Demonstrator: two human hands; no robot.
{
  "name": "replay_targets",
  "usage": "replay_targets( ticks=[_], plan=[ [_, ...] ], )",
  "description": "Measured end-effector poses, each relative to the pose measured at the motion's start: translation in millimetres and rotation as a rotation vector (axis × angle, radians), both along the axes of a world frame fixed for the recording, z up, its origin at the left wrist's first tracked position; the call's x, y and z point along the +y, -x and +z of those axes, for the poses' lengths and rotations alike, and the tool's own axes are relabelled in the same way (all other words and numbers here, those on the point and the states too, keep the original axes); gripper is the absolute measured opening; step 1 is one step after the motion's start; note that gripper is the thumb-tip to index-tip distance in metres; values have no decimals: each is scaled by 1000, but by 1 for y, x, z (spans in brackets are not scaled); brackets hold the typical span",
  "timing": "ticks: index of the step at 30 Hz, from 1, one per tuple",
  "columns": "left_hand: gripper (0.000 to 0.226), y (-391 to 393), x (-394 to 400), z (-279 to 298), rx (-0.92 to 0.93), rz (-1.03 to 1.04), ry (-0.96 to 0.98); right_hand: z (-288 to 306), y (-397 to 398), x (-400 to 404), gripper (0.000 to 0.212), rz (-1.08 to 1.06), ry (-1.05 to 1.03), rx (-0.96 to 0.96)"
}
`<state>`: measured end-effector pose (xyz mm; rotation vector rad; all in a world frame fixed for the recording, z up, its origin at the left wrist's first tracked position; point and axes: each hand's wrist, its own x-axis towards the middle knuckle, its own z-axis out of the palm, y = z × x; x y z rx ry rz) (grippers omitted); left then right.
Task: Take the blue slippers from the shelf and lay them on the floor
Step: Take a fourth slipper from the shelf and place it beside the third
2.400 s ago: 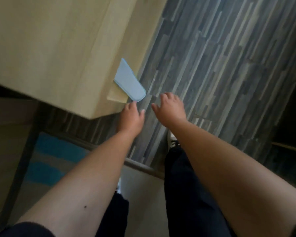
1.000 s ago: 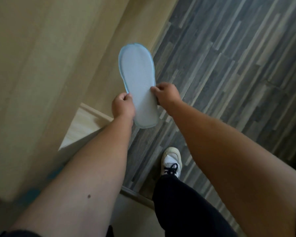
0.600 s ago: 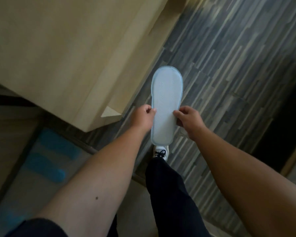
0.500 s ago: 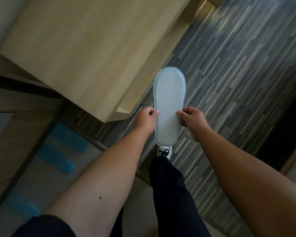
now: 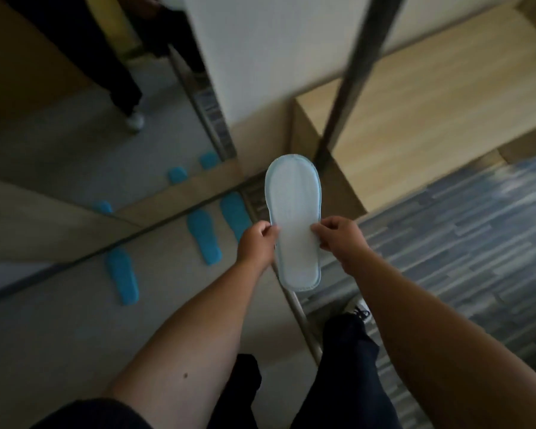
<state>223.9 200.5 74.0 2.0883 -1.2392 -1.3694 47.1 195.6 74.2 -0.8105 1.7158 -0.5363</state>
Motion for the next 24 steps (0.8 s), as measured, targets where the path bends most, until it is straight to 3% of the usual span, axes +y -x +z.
replay_targets(
  ticks=[10,24],
  plan=[
    [30,-254,66,20,-32,326,-18,19,-258,1,14,364,-108,-87],
    [29,-398,136,13,-81,704,-109,-5,-453,-1,17,821,-97,-51]
  ],
)
